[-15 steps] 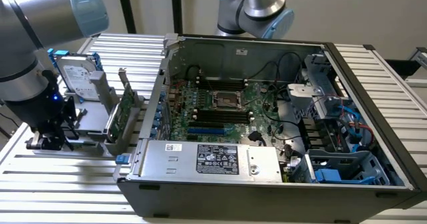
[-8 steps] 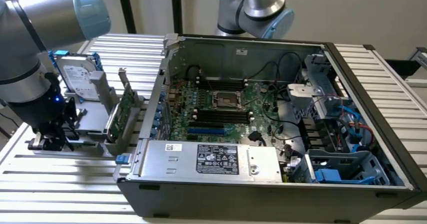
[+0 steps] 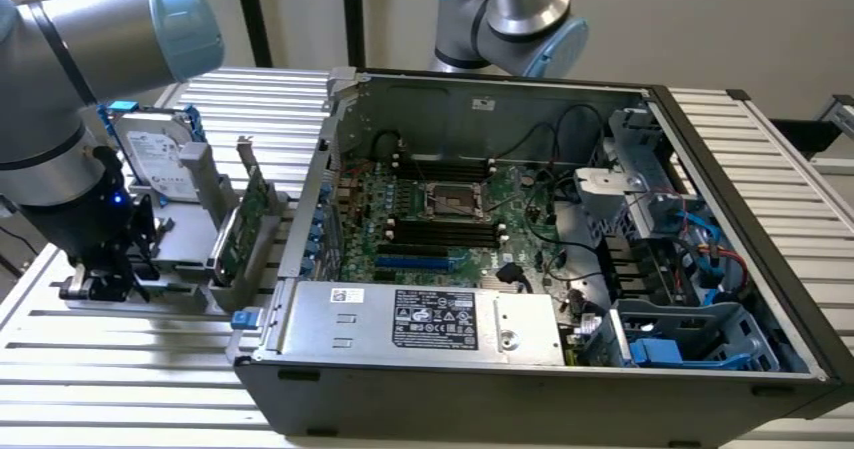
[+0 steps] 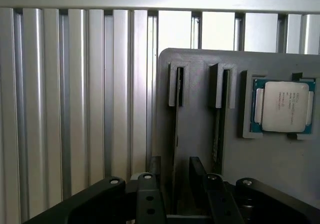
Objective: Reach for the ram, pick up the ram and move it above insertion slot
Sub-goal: 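Pick up the ram and move it above insertion slot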
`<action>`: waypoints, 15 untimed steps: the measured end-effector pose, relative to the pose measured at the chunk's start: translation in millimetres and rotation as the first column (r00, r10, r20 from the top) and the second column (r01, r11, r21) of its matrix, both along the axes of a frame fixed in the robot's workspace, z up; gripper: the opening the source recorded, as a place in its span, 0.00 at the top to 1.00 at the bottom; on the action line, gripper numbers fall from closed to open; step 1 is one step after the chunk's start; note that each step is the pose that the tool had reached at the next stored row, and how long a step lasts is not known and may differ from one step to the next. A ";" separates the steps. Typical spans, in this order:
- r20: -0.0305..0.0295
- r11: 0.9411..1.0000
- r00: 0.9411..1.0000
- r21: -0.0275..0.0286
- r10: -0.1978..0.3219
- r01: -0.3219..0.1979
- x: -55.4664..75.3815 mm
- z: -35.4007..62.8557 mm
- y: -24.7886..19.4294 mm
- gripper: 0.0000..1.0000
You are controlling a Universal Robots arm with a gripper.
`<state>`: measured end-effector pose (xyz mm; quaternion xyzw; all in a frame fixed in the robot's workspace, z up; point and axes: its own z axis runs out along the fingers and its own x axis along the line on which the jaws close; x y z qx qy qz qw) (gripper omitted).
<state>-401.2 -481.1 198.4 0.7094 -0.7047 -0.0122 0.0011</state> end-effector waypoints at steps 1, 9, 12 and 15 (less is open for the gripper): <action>0.000 1.000 1.000 0.000 0.000 0.000 0.0 -0.1 0.0 0.65; -0.002 1.000 1.000 0.000 0.000 0.000 0.0 -0.4 0.1 0.87; -0.003 1.000 1.000 0.000 -0.001 0.001 0.0 -0.4 0.1 0.87; -0.004 1.000 1.000 0.000 -0.006 0.006 0.1 -0.4 0.1 0.87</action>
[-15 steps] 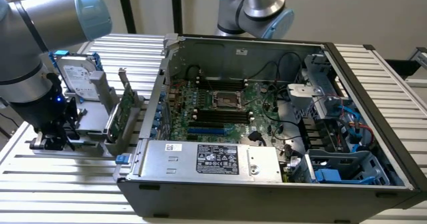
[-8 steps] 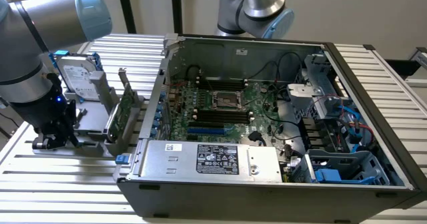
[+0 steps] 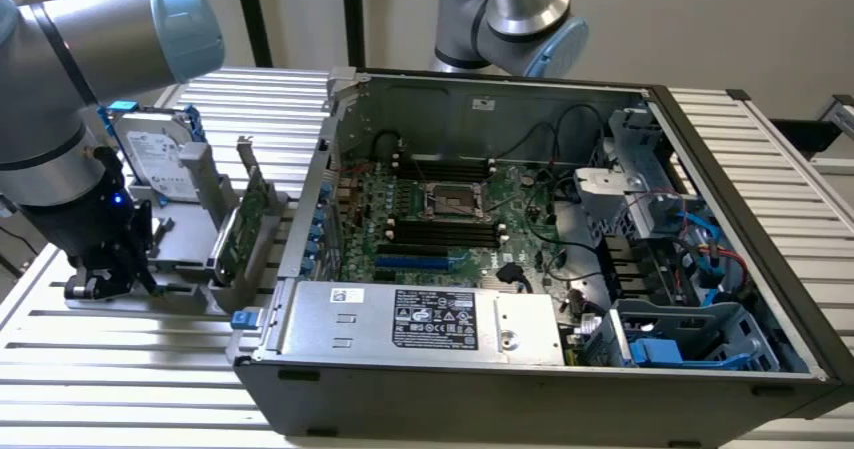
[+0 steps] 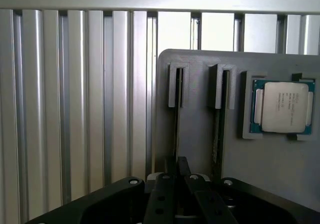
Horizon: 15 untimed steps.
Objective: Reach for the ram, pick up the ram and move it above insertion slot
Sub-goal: 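Pick up the ram and move it above insertion slot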
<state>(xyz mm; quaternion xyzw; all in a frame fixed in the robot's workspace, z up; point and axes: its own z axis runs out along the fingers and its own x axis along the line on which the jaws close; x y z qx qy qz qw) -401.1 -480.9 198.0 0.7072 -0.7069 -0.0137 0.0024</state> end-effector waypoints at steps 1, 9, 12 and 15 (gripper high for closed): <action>0.000 1.000 1.000 0.000 -0.002 0.002 0.0 0.0 0.0 0.87; 0.000 1.000 1.000 0.000 -0.001 0.001 0.0 -0.1 0.0 0.87; 0.000 1.000 1.000 0.000 0.008 -0.008 0.0 -0.1 0.0 0.87; 0.000 1.000 1.000 0.000 0.020 -0.020 0.0 -0.1 0.0 0.87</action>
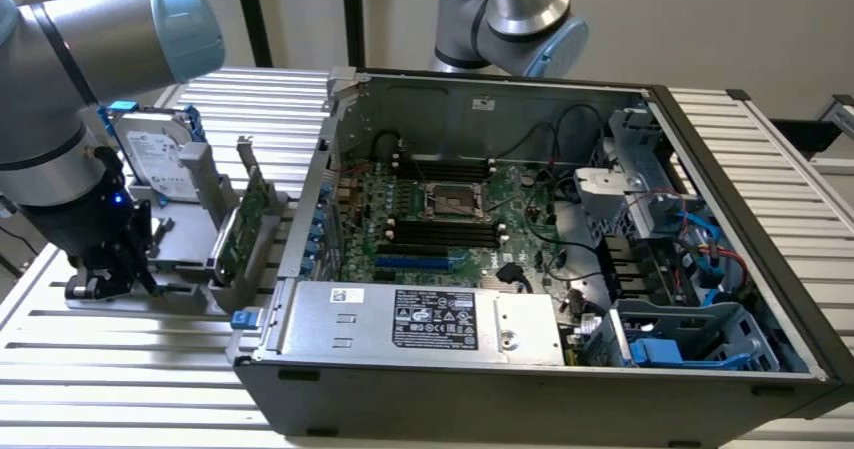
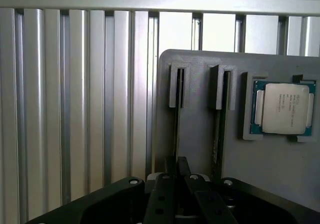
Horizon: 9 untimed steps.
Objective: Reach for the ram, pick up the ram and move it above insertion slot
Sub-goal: 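Pick up the ram and move it above insertion slot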
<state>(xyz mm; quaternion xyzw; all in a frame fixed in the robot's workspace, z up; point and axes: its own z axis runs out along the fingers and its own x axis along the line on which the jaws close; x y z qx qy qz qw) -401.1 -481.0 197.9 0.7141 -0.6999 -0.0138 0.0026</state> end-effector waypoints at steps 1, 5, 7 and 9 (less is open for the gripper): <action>0.000 1.000 1.000 0.000 0.003 -0.003 0.0 0.0 0.0 0.87; 0.000 1.000 1.000 0.000 0.004 -0.004 0.0 0.0 0.0 0.87; 0.000 1.000 1.000 0.000 0.004 -0.004 0.0 0.0 0.0 0.87; 0.000 1.000 1.000 0.000 0.004 -0.004 0.0 0.4 0.1 0.87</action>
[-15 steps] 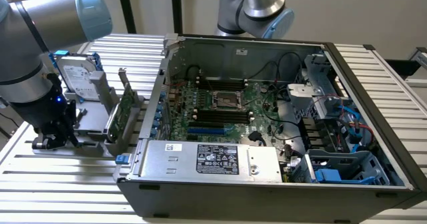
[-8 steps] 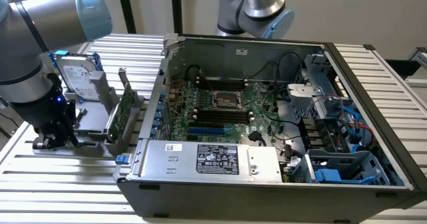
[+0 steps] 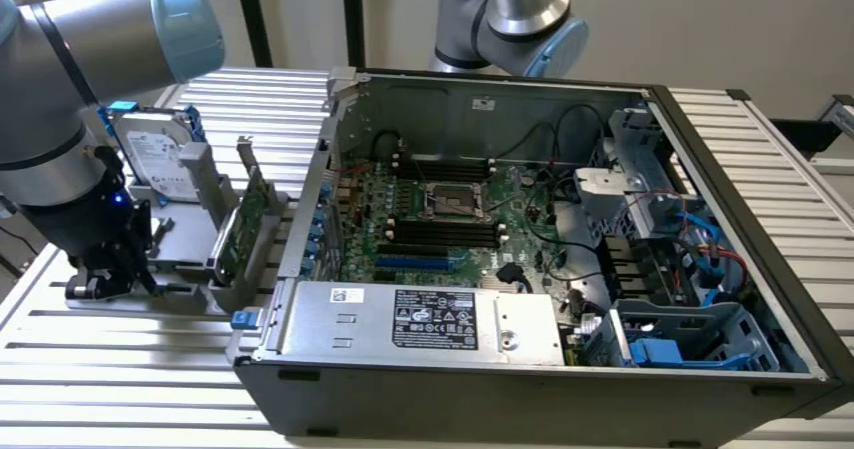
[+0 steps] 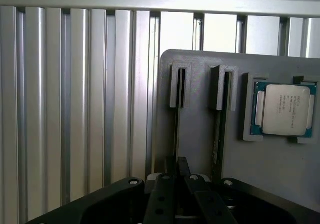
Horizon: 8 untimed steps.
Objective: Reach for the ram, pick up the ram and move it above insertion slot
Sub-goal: 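Pick up the ram and move it above insertion slot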
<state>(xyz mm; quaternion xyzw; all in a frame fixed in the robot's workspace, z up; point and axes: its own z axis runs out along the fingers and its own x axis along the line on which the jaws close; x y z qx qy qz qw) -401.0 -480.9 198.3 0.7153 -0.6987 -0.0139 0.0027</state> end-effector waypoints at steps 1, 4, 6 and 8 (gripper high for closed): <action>0.000 1.000 1.000 0.000 0.000 0.000 0.0 0.6 0.0 0.87; -0.002 1.000 1.000 0.000 0.000 0.000 -0.1 4.6 -0.2 0.87; -0.003 1.000 1.000 0.000 0.000 0.000 0.0 8.8 -0.3 0.87; -0.006 1.000 1.000 0.000 0.000 0.000 0.0 13.9 -0.5 0.87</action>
